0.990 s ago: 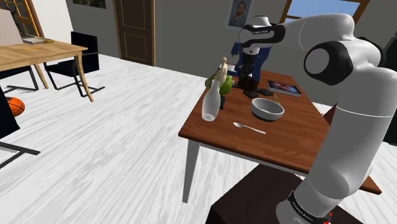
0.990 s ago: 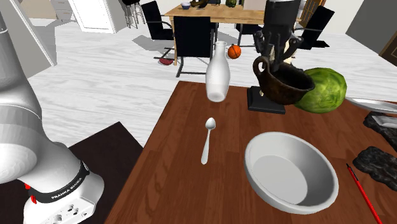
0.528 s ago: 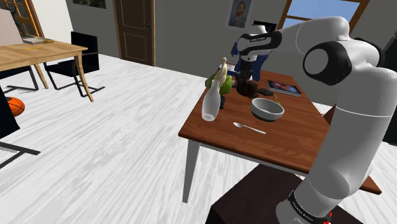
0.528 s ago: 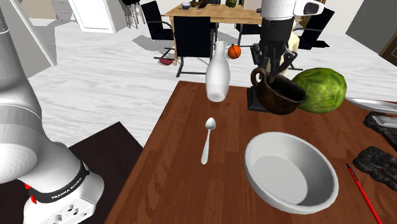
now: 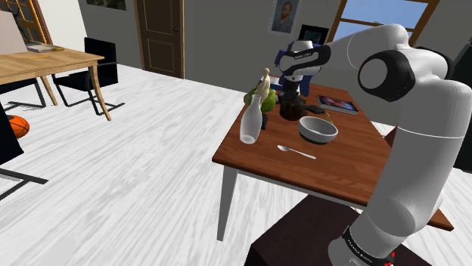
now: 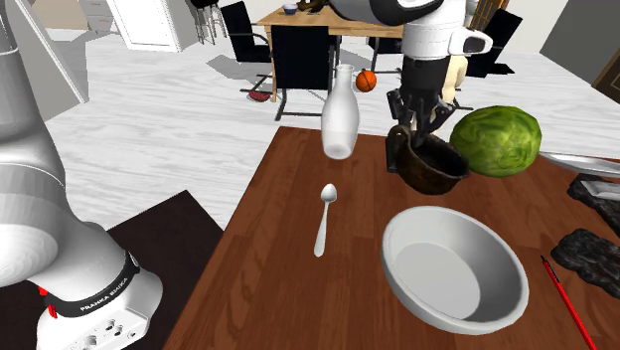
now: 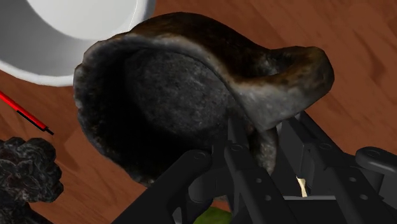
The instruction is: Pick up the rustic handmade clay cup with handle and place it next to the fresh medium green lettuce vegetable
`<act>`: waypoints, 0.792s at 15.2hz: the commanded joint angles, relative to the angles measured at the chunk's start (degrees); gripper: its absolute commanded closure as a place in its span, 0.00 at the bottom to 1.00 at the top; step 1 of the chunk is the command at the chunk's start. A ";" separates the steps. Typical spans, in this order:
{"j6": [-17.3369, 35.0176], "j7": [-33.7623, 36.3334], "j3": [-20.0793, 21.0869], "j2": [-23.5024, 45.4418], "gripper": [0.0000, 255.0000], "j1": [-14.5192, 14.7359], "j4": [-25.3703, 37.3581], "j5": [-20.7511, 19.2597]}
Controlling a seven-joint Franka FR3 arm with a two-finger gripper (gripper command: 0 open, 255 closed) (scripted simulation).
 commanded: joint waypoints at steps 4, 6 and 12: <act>3.52 0.01 0.15 1.11 1.00 -0.04 -2.35 0.33; 4.89 -0.01 0.21 1.60 1.00 -0.08 -3.25 0.48; 8.91 -0.14 0.45 3.33 1.00 -0.26 -5.61 1.01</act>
